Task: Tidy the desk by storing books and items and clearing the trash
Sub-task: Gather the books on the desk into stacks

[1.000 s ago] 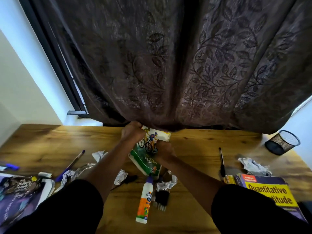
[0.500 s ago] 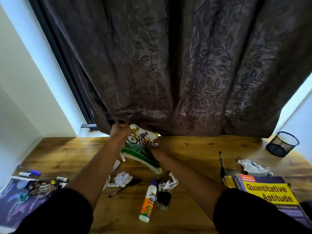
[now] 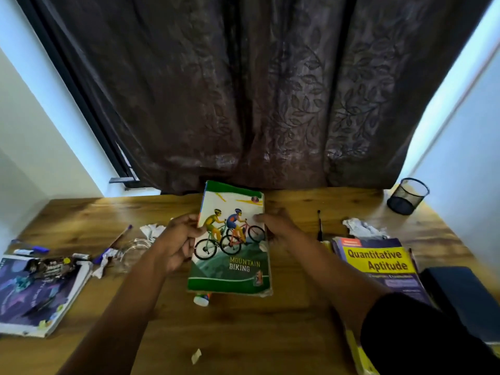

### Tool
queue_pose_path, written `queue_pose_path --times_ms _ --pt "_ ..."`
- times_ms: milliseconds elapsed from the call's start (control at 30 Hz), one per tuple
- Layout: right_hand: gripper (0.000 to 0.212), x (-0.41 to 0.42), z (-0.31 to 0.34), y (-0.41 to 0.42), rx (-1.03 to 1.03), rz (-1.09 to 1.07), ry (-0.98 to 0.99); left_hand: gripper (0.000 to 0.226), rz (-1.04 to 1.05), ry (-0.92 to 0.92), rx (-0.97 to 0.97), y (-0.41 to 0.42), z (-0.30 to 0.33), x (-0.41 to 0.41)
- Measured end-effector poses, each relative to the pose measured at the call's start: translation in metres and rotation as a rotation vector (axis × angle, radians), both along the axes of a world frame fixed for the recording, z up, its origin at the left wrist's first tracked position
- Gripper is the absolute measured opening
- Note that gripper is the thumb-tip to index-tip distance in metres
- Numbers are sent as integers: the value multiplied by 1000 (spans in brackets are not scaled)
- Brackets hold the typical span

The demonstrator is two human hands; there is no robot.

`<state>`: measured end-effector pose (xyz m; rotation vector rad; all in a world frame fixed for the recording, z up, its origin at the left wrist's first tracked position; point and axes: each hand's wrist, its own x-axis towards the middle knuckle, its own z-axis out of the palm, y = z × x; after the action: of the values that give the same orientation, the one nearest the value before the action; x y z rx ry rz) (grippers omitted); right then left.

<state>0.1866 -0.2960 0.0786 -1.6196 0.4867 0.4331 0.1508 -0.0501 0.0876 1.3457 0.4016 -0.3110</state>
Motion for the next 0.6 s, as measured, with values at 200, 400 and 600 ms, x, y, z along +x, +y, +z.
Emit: queue_pose_path --times_ms 200,400,600 --pt "50 -25 -8 -75 -332 97 -42 34 -149 71 -9 -69 -25 -34" --pt "52 -64 -20 -118 -861 321 -141 36 -187 183 160 -125 -61 -62" --pt "59 -90 -49 -118 -1096 512 -208 20 -210 77 773 -153 -86 -84"
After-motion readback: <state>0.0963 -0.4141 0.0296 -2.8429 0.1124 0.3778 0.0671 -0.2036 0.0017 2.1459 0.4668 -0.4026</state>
